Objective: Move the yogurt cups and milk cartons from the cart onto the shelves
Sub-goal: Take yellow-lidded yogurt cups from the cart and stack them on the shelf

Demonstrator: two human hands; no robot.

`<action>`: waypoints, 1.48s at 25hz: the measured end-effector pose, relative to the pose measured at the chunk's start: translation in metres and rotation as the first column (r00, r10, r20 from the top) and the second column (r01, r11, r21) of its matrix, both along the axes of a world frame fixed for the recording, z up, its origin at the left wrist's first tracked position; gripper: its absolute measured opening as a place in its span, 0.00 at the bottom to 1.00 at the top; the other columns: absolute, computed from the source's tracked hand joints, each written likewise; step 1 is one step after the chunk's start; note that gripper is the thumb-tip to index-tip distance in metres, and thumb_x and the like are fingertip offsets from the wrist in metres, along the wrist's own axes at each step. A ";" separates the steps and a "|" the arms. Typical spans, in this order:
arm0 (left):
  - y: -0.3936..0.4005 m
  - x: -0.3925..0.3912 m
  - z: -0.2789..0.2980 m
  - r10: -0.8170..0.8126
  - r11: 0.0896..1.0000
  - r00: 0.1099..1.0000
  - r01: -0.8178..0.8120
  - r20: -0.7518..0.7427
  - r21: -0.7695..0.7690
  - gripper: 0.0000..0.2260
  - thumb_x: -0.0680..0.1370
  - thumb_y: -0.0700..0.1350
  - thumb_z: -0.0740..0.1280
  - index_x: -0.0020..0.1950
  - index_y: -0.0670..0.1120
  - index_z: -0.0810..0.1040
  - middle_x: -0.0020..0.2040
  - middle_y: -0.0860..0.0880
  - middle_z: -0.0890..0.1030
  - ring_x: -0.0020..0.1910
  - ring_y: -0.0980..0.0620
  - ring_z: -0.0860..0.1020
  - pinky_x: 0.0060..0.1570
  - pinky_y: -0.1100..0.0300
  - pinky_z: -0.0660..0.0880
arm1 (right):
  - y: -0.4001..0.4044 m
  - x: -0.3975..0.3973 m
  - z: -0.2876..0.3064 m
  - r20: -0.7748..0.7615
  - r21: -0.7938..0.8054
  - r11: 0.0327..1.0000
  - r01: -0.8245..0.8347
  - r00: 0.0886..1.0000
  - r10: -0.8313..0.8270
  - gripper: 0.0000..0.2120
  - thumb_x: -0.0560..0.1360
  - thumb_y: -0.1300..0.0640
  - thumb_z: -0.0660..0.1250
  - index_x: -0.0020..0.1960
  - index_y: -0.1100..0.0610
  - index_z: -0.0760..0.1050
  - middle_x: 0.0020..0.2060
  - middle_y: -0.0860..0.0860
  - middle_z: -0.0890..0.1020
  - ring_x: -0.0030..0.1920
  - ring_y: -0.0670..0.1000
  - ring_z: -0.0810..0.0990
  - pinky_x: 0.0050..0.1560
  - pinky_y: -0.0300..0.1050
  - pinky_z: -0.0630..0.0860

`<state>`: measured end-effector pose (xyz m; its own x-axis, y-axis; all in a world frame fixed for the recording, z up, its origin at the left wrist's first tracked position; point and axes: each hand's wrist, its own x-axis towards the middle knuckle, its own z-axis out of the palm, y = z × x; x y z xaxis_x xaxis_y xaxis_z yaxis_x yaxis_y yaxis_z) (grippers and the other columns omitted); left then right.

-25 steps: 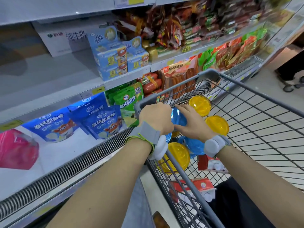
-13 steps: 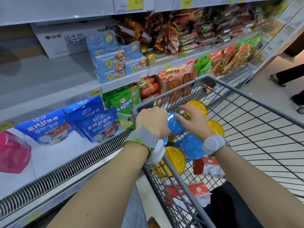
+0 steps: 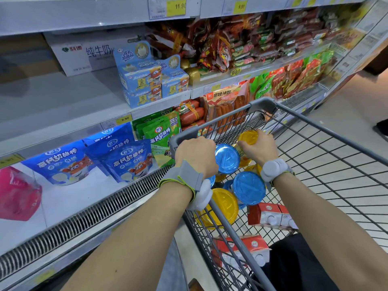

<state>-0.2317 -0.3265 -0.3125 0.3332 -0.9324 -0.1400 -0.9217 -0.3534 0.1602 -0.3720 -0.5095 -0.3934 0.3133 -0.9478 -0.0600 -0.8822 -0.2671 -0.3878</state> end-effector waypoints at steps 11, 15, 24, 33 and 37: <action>0.002 0.004 -0.010 0.006 0.984 0.994 -0.025 -0.109 -0.177 0.19 0.79 0.59 0.65 0.62 0.47 0.71 0.45 0.48 0.77 0.47 0.43 0.80 0.38 0.54 0.69 | 0.028 -0.007 0.046 0.588 -0.176 0.983 -0.061 0.794 0.154 0.29 0.69 0.38 0.74 0.66 0.49 0.73 0.50 0.49 0.79 0.52 0.50 0.78 0.51 0.45 0.78; 0.001 0.005 -0.012 -0.033 0.970 0.986 -0.008 -0.165 -0.243 0.30 0.73 0.69 0.66 0.67 0.52 0.68 0.56 0.50 0.80 0.52 0.45 0.81 0.41 0.53 0.74 | 0.042 0.000 0.048 0.752 -0.146 0.926 -0.349 0.569 0.333 0.25 0.71 0.43 0.69 0.64 0.54 0.74 0.45 0.59 0.78 0.45 0.53 0.78 0.44 0.48 0.77; 0.003 0.006 -0.002 0.008 0.989 0.988 -0.031 -0.156 -0.147 0.31 0.66 0.68 0.73 0.57 0.48 0.69 0.48 0.50 0.77 0.44 0.47 0.77 0.38 0.57 0.71 | 0.043 -0.004 0.030 0.564 -0.010 0.970 -0.243 0.800 0.206 0.14 0.82 0.51 0.60 0.43 0.54 0.80 0.36 0.46 0.80 0.37 0.47 0.76 0.39 0.45 0.71; 0.000 0.005 -0.005 0.028 0.989 0.993 -0.044 -0.111 -0.145 0.31 0.65 0.69 0.73 0.53 0.48 0.70 0.43 0.51 0.75 0.41 0.48 0.77 0.35 0.58 0.69 | 0.023 -0.054 0.008 -0.375 -0.047 0.989 0.137 0.916 -0.145 0.22 0.76 0.38 0.60 0.52 0.58 0.73 0.48 0.58 0.77 0.44 0.60 0.75 0.40 0.47 0.70; 0.001 0.005 -0.005 0.026 0.987 0.995 -0.041 -0.101 -0.156 0.29 0.66 0.68 0.73 0.51 0.48 0.70 0.41 0.52 0.74 0.39 0.50 0.76 0.33 0.58 0.69 | 0.024 -0.051 0.006 -0.413 -0.089 0.990 0.105 0.901 -0.133 0.22 0.74 0.40 0.63 0.52 0.60 0.75 0.54 0.61 0.77 0.52 0.64 0.77 0.42 0.49 0.71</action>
<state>-0.2264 -0.3256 -0.3177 0.3565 -0.9339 -0.0262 -0.8866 -0.3470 0.3057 -0.4227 -0.4858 -0.3875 0.1571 -0.9826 -0.0993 -0.9862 -0.1614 0.0365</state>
